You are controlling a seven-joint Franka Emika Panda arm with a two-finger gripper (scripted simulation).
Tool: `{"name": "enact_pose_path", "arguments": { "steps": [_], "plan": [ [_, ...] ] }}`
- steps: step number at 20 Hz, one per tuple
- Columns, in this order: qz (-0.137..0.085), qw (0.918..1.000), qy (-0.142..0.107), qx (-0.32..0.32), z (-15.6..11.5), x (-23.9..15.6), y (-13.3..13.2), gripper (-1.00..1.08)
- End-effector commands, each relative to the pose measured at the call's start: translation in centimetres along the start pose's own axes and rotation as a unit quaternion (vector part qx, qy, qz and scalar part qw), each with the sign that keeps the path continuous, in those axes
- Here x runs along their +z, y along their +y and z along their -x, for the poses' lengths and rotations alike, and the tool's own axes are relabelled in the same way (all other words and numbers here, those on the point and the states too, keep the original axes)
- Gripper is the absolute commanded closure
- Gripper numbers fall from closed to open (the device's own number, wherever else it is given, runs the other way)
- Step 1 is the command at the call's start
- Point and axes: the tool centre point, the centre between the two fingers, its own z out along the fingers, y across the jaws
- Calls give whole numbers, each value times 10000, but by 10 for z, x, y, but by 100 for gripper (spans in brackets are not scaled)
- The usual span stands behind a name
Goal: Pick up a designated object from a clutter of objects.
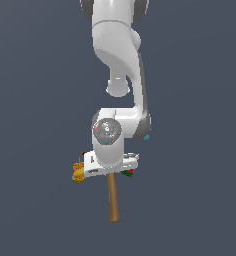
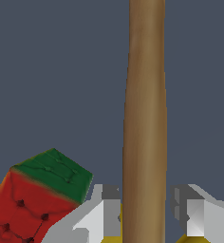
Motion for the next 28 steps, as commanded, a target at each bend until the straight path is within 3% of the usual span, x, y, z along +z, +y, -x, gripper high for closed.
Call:
{"name": "enact_pose_path", "arguments": {
  "steps": [1,11,28],
  "plan": [
    [5,10000,23,1,2,-9,1,108],
    [4,10000,20,-1,29,-65,5,108],
    [-6,10000,10,-6,106,-228,18,108]
  ]
}}
